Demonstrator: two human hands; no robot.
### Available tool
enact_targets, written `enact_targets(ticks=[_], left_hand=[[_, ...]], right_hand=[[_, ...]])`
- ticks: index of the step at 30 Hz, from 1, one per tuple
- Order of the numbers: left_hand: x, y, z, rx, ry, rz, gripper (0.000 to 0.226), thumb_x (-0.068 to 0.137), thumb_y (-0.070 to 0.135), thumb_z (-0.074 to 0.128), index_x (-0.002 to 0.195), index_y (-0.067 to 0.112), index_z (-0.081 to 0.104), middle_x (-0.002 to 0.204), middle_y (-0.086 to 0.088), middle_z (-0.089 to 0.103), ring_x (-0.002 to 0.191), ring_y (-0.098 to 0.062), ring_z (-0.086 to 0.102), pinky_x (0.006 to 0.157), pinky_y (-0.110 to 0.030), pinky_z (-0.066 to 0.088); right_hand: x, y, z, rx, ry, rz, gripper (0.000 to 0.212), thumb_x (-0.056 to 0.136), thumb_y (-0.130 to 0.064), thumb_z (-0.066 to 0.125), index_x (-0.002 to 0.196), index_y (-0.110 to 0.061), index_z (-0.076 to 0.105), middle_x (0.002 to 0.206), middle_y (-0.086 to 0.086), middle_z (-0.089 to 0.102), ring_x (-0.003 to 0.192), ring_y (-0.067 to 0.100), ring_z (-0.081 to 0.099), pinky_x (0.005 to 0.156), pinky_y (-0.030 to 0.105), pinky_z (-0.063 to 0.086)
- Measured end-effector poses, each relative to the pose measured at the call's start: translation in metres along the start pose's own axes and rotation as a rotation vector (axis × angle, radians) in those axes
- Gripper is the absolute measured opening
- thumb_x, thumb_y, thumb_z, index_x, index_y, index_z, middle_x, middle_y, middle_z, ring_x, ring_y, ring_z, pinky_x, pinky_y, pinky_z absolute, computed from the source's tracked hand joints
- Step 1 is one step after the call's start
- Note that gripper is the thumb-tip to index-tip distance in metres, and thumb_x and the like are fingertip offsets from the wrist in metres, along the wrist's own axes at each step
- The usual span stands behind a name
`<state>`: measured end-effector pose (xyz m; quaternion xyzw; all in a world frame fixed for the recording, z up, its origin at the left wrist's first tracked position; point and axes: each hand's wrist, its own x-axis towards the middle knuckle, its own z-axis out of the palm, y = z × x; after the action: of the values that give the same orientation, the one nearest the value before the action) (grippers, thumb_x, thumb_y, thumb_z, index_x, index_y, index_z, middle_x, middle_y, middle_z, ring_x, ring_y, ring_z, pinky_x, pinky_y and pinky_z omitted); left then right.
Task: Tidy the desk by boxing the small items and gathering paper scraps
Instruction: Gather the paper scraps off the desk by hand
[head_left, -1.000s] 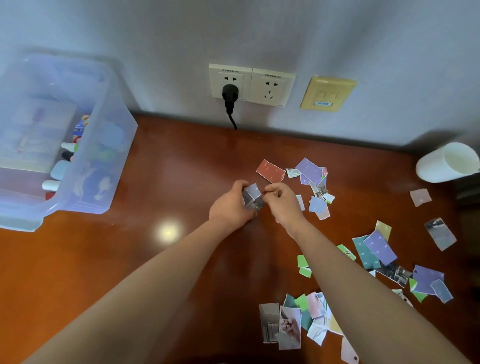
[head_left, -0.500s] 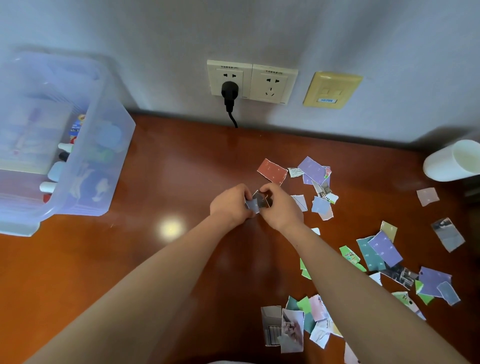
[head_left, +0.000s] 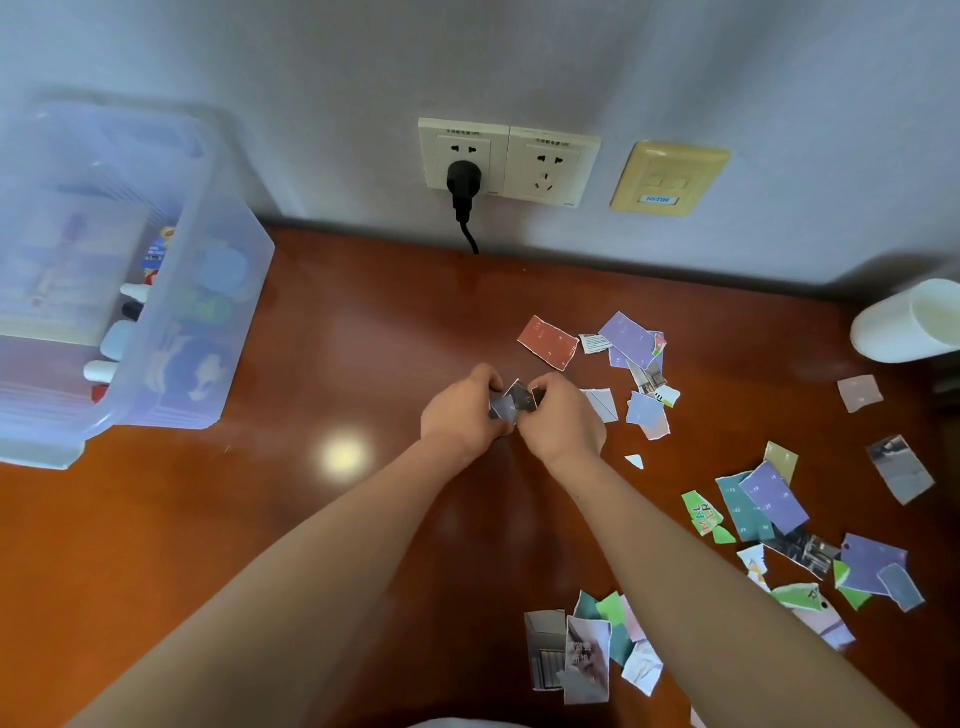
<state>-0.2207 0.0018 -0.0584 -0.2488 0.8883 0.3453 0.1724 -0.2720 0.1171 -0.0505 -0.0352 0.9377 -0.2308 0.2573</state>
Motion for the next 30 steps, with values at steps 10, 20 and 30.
enact_targets(ticks=[10,20,30], left_hand=[[-0.004,-0.001,0.002,0.024,0.015,0.003,0.037,0.079,0.031,0.072,0.11,0.026,0.054,0.105,0.002,0.063,0.099,-0.024,0.06,0.072,-0.029,0.041],[-0.002,-0.004,0.002,0.085,0.015,0.06,0.025,0.079,0.034,0.071,0.1,0.023,0.063,0.102,-0.001,0.059,0.095,-0.025,0.06,0.07,-0.031,0.043],[0.01,0.006,-0.002,-0.569,0.06,-0.087,0.015,0.089,0.033,0.065,0.082,0.02,0.063,0.07,0.002,0.064,0.052,-0.009,0.056,0.055,-0.025,0.043]], right_hand=[[0.005,0.0,0.005,0.385,-0.06,0.206,0.01,0.077,-0.019,0.07,0.086,-0.022,0.067,0.091,0.0,0.07,0.087,0.025,0.063,0.078,0.037,0.052],[0.001,-0.001,-0.004,0.577,-0.209,0.243,0.022,0.078,0.001,0.058,0.07,-0.019,0.062,0.057,-0.003,0.049,0.05,0.012,0.038,0.046,0.022,0.028],[0.032,0.002,-0.024,0.472,0.0,0.064,0.011,0.088,-0.022,0.06,0.099,-0.019,0.061,0.098,-0.004,0.062,0.089,0.016,0.057,0.073,0.028,0.042]])
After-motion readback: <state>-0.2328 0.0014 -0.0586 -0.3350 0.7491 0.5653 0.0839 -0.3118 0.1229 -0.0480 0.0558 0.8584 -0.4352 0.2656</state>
